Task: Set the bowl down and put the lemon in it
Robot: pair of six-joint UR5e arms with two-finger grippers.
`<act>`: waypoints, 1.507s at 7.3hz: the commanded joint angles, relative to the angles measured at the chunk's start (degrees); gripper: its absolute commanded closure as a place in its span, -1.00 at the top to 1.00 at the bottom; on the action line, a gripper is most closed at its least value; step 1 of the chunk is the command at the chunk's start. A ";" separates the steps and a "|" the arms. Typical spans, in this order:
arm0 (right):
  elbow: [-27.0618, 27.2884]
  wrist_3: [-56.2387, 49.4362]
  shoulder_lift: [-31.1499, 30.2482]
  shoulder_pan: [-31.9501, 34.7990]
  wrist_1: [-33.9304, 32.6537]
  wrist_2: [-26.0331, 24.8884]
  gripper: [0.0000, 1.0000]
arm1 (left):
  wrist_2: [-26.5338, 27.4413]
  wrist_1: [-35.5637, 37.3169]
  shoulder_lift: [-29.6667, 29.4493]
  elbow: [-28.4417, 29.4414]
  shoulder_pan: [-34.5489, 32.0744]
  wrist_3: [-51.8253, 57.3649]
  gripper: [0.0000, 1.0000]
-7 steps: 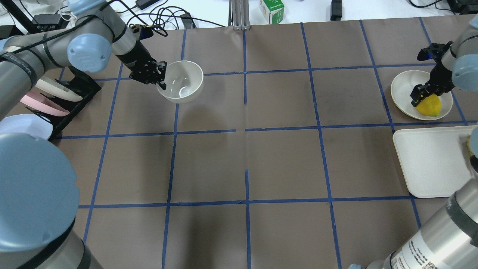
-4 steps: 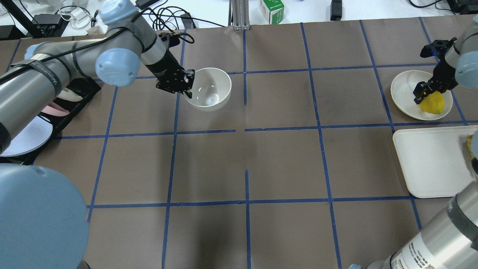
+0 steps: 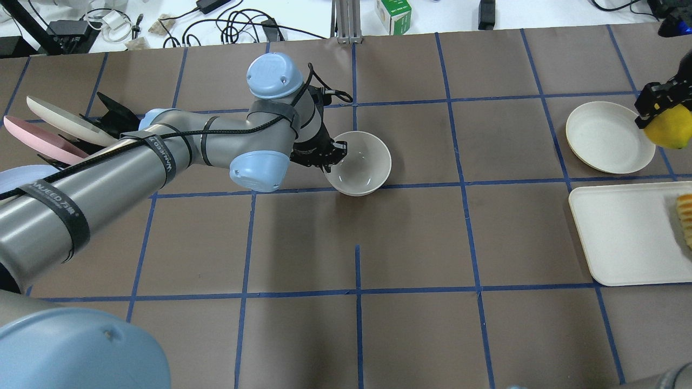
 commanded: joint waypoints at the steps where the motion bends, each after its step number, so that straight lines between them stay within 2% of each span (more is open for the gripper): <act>1: 0.40 6.61 -7.38 3.30 7.28 0.28 -0.85 | -0.07 1.61 0.18 -1.09 -0.04 -0.18 -1.00; 2: 0.49 9.09 -8.80 6.19 7.74 0.28 -0.85 | 0.19 1.96 -0.43 -1.52 0.05 0.43 -1.00; 3: 0.31 11.12 -8.81 8.13 7.66 0.37 -0.85 | 0.37 1.96 -0.43 -1.62 0.31 0.70 -0.85; 4: 0.14 16.19 -8.29 11.02 7.39 1.76 -0.85 | 0.19 1.88 -0.17 -1.62 0.57 0.18 0.91; 5: -0.04 21.81 -7.94 15.66 6.69 4.21 -0.86 | -0.07 0.83 1.05 -0.49 2.06 0.69 1.00; 6: -0.30 27.69 -7.06 20.67 6.43 4.41 -0.86 | -0.33 -2.83 3.15 0.66 3.20 0.70 1.00; 8: -0.48 39.73 -3.65 31.74 0.30 3.72 -0.86 | 1.32 -17.12 9.47 6.43 5.05 1.83 1.00; 9: -1.35 45.88 -1.19 36.75 -2.95 3.71 -0.85 | 3.60 -24.42 12.80 9.51 8.28 7.76 1.00; 11: -6.43 53.46 4.69 45.20 -3.42 3.62 -0.84 | 3.79 -39.44 19.40 14.53 13.04 14.21 1.00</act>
